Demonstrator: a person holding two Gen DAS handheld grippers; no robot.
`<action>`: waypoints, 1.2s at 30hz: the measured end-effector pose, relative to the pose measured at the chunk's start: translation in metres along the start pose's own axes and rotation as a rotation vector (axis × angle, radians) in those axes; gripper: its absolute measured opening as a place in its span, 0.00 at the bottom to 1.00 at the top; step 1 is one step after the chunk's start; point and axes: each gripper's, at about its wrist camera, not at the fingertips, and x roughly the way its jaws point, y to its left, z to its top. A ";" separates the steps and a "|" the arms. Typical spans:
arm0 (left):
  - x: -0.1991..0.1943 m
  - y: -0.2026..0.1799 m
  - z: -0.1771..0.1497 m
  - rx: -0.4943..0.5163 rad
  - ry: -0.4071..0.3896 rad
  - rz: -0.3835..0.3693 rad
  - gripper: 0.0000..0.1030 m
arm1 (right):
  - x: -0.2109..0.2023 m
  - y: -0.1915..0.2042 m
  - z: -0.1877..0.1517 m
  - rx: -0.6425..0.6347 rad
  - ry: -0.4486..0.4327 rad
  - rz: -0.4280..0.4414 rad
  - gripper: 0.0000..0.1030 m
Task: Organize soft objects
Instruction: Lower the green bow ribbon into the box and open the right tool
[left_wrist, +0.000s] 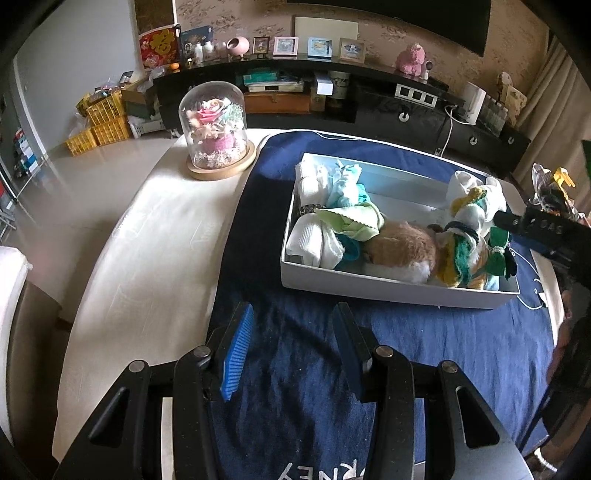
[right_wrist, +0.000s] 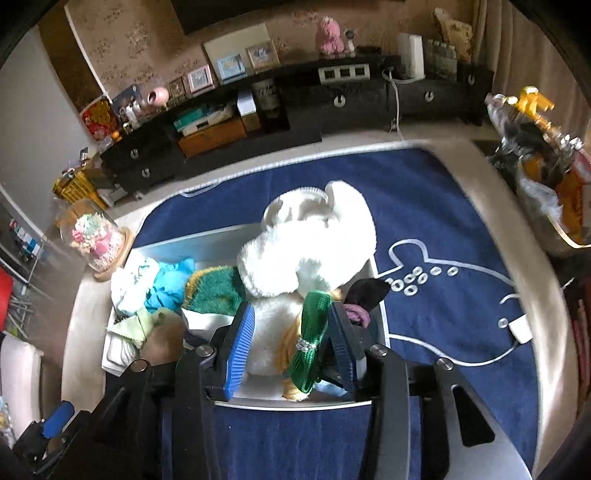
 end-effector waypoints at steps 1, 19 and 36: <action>0.000 0.000 0.000 0.001 0.000 0.000 0.43 | -0.006 0.001 0.000 -0.010 -0.015 -0.009 1.00; 0.014 -0.025 -0.017 0.064 0.091 -0.055 0.43 | -0.054 0.007 -0.084 -0.090 -0.008 -0.101 1.00; 0.008 -0.021 -0.014 0.044 0.039 0.008 0.43 | -0.037 0.007 -0.089 -0.102 0.009 -0.136 1.00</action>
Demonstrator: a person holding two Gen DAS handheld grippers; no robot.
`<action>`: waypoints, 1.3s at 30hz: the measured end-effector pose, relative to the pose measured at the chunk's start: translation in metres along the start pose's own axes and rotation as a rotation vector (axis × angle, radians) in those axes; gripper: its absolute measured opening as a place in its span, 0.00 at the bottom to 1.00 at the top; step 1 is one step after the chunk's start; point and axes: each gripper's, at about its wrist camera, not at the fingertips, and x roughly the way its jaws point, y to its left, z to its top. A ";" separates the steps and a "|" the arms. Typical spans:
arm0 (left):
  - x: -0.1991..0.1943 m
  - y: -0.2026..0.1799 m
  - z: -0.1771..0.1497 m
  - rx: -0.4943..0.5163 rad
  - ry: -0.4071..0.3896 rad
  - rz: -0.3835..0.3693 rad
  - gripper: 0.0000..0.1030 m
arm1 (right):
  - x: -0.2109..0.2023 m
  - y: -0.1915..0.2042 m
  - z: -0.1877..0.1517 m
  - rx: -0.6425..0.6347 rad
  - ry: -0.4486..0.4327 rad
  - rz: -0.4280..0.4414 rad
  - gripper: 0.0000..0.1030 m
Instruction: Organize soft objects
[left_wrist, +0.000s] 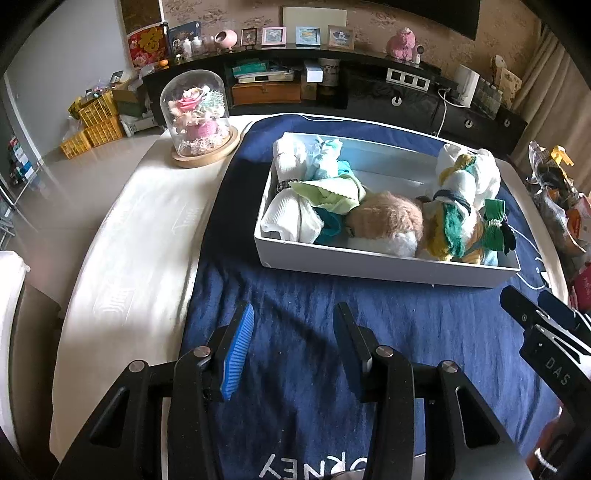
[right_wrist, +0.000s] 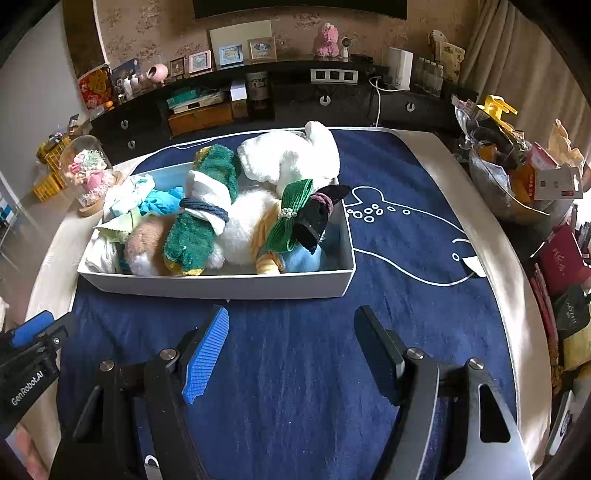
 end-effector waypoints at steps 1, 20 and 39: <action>0.000 0.000 0.000 0.002 0.000 -0.001 0.43 | 0.000 0.001 0.000 -0.004 0.000 0.000 1.00; -0.001 0.002 0.001 -0.003 -0.005 0.000 0.43 | -0.001 0.006 0.000 -0.020 0.001 0.004 1.00; 0.000 0.003 0.000 -0.006 -0.002 0.002 0.43 | -0.002 0.007 0.000 -0.020 0.001 0.006 1.00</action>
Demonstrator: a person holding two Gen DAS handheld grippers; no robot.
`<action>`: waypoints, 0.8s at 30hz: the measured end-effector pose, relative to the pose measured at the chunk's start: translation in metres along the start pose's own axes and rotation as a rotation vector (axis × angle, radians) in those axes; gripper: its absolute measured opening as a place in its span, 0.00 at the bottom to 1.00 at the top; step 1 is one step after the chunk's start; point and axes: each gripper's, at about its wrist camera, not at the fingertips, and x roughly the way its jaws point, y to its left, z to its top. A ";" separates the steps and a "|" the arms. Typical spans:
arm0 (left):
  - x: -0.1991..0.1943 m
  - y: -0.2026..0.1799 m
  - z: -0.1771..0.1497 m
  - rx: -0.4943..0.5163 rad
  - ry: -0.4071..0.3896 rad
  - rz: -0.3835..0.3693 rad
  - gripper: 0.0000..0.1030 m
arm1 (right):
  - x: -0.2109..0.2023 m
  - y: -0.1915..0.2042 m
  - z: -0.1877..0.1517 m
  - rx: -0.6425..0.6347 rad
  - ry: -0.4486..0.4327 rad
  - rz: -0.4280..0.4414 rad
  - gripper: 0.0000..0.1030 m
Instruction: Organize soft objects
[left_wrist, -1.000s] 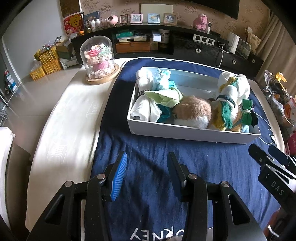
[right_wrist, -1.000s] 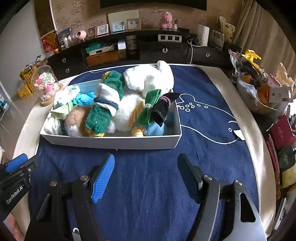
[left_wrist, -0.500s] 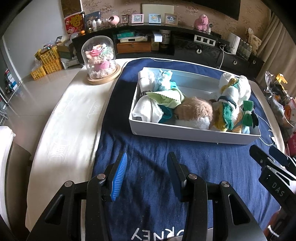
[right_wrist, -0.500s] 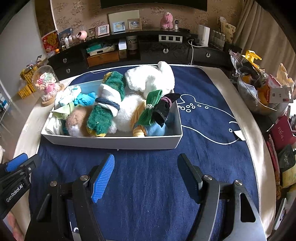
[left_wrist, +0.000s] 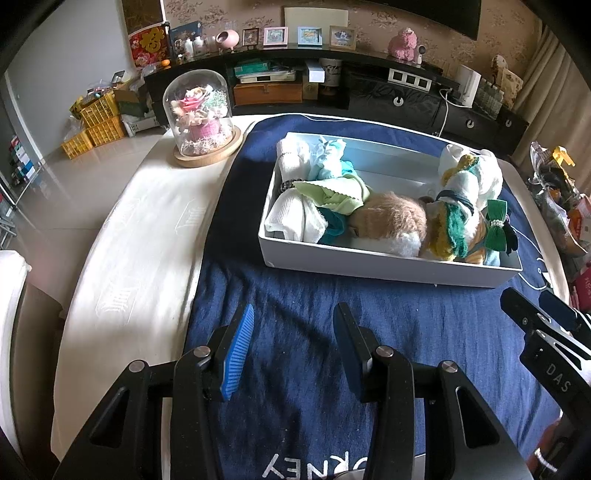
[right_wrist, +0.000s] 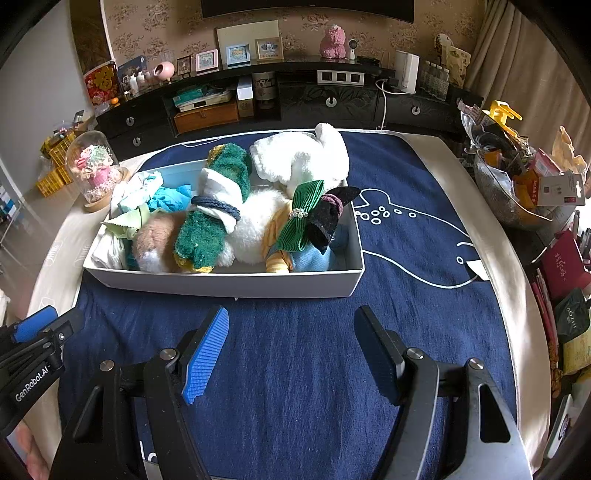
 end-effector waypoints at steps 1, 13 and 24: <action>0.000 0.000 0.000 0.000 0.001 -0.001 0.43 | 0.000 0.000 0.000 0.000 0.000 0.001 1.00; 0.000 0.001 0.000 0.000 0.001 -0.002 0.43 | 0.000 0.000 0.000 0.001 0.001 0.001 1.00; 0.001 0.000 0.000 0.001 0.001 -0.001 0.43 | -0.001 0.003 0.000 0.001 0.001 0.005 1.00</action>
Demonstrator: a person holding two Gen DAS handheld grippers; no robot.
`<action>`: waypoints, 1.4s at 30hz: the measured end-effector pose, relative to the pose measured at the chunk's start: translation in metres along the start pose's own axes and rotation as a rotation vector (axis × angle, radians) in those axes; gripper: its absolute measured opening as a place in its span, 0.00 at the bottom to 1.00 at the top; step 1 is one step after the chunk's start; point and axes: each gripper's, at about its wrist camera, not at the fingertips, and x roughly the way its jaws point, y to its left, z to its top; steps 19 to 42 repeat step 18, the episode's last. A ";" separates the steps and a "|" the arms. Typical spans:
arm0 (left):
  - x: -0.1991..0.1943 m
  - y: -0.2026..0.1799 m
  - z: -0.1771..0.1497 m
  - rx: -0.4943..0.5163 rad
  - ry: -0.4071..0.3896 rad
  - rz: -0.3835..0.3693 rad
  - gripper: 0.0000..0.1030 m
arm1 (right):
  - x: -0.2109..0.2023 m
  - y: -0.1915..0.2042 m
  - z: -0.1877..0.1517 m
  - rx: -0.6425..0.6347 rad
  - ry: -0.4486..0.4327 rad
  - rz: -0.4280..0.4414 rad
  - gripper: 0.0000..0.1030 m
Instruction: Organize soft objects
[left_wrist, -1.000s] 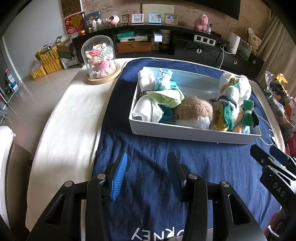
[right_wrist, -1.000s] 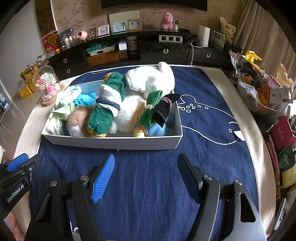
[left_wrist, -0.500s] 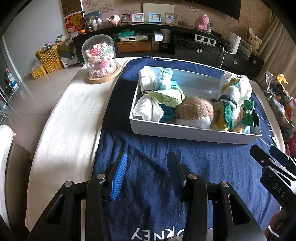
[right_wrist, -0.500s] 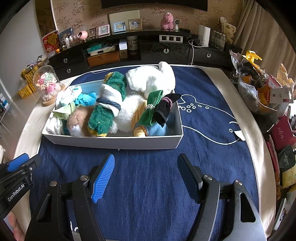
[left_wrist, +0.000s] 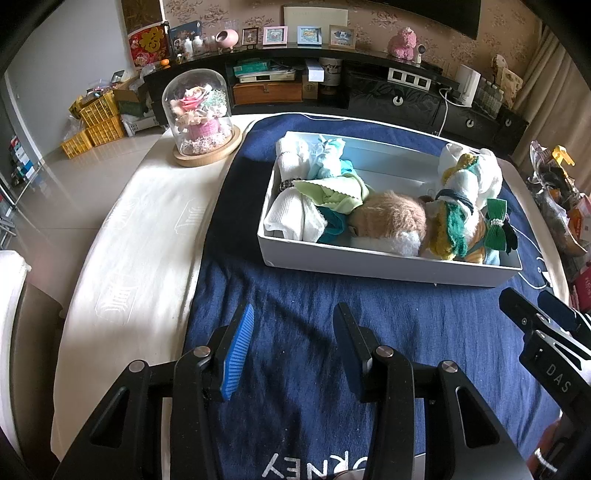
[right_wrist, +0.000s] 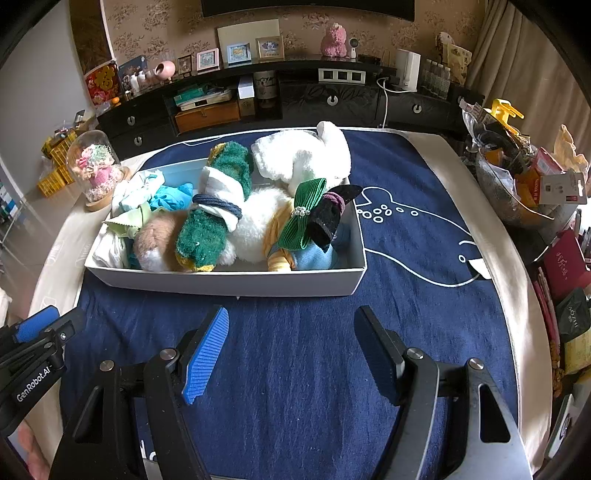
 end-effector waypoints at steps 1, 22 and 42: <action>0.000 0.000 0.000 0.000 0.000 0.000 0.43 | 0.000 0.000 0.000 0.000 0.000 0.000 1.00; -0.001 0.005 0.001 -0.012 -0.029 0.015 0.43 | 0.005 0.000 -0.002 -0.002 0.013 0.000 1.00; -0.001 0.005 0.001 -0.012 -0.029 0.015 0.43 | 0.005 0.000 -0.002 -0.002 0.013 0.000 1.00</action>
